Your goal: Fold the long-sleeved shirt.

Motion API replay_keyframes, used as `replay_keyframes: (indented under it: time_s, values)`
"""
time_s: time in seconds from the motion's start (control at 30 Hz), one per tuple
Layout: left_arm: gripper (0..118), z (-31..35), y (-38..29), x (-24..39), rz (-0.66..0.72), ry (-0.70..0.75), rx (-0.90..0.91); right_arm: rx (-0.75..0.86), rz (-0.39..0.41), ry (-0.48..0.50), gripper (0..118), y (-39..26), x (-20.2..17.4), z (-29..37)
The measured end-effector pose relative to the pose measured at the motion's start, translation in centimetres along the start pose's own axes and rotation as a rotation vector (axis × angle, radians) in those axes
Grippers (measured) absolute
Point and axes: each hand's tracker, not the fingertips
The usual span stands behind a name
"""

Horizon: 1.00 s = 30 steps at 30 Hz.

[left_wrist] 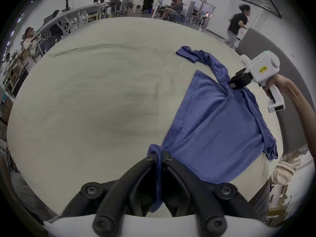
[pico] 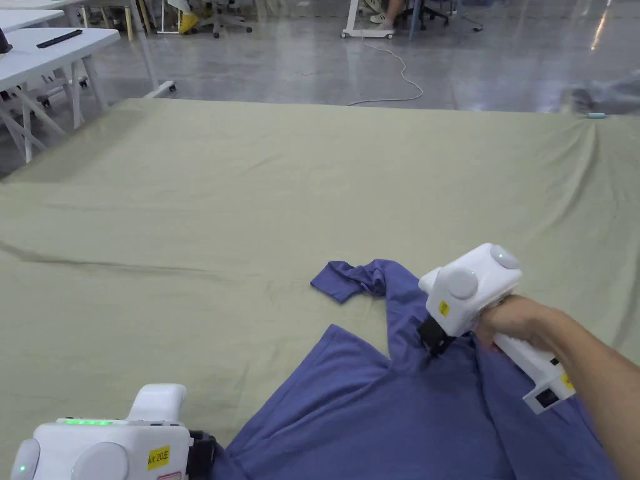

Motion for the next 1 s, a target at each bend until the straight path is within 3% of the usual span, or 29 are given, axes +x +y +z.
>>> replay_keyframes:
  time_s: [0.03,0.07,0.1,0.2,0.33,0.43,0.77,0.87,1.0]
  values:
    - [0,0.0,0.1,0.0,0.001,0.001,-0.002,0.008,-0.01,-0.02,32,0.3,-0.2,0.2]
    - [0,-0.1,0.3,-0.1,-0.001,0.007,0.0,-0.006,-0.034,-0.01,0,0.7,-0.1,0.6]
    - [0,-0.1,0.4,-0.1,0.0,0.006,-0.001,0.004,-0.056,0.046,0,0.7,-0.2,1.2]
    - [0,0.2,1.1,0.0,0.017,0.008,0.021,0.023,-0.006,-0.053,0,0.0,-1.0,1.7]
    - [0,2.5,4.1,0.2,-0.013,0.042,0.156,0.124,-0.116,-0.021,0,-0.8,0.4,6.2]
    - [0,5.3,8.1,1.1,-0.051,0.051,0.239,0.236,-0.143,-0.066,0,-1.7,2.7,12.7]
    - [0,18.2,27.6,8.9,-0.1,-0.011,0.642,0.641,-0.355,-0.397,0,-4.9,13.5,40.2]
    - [0,22.8,33.6,12.4,-0.101,-0.017,0.755,0.799,-0.414,-0.483,0,-4.0,15.4,46.6]
    - [0,28.3,39.8,16.6,-0.156,0.006,0.839,0.893,-0.496,-0.576,0,-2.2,17.1,53.1]
